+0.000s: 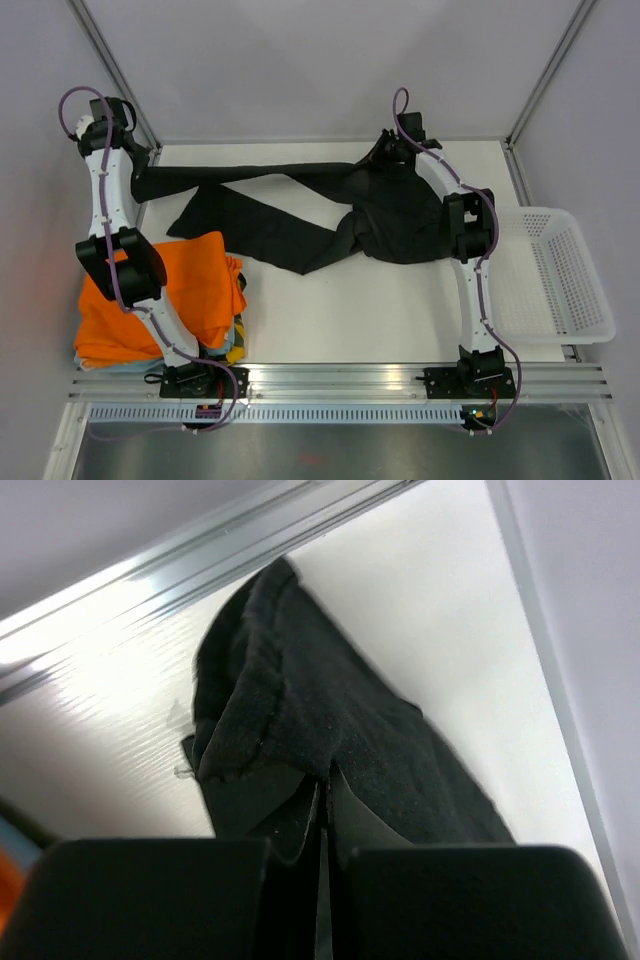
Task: Fold and stack the trousers
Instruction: Flatten the trousers out
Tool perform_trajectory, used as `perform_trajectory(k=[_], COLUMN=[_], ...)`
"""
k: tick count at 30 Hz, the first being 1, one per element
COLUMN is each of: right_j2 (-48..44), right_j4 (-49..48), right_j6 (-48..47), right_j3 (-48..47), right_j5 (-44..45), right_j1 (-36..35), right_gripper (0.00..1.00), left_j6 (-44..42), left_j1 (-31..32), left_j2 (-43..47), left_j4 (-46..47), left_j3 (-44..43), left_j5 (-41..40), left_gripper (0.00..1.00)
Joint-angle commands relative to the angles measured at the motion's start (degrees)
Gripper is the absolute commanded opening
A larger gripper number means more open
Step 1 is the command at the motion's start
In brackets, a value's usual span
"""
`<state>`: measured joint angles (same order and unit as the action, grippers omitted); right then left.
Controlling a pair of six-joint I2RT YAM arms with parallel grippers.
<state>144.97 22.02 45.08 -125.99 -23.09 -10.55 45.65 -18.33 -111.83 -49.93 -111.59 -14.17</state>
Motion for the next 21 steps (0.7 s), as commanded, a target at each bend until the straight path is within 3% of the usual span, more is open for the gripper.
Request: perform_trajectory(k=[1, 6, 7, 10, 14, 18, 21], right_j2=[-10.64, -18.48, -19.97, -19.55, -15.86, -7.62, -4.09], right_j4=[7.49, 21.99, 23.84, 29.47, 28.44, 26.76, 21.77], right_j6=[-9.38, -20.36, -20.90, -21.00, -20.04, -16.00, -11.87], right_j3=[0.75, 3.29, 3.56, 3.65, 2.34, -7.65, -9.97], right_j5=[3.75, 8.49, 8.94, 8.07, 6.48, 6.40, 2.54], right_j1=[0.79, -1.84, -2.02, -2.11, -2.02, -1.23, 0.17], right_gripper=[0.00, 0.00, 0.00, 0.00, 0.00, 0.00, 0.01], left_j6=[-6.97, -14.16, -18.88, -20.86, -18.24, -14.28, -10.15], left_j1=[-1.18, -1.27, -1.27, -1.27, -1.27, -1.10, -1.01], left_j2=[7.32, 6.98, 5.41, -0.12, -10.40, -18.30, -22.28], left_j4=[-9.82, -17.39, -16.87, -21.14, -19.77, -15.29, -10.64], left_j3=[-7.04, -17.86, -20.74, -28.38, -28.86, -28.59, -28.16], left_j5=[-10.69, -13.60, -10.90, -10.87, -6.85, -2.27, -1.21], left_gripper=[0.02, 0.02, 0.02, 0.02, 0.02, 0.02, 0.02])
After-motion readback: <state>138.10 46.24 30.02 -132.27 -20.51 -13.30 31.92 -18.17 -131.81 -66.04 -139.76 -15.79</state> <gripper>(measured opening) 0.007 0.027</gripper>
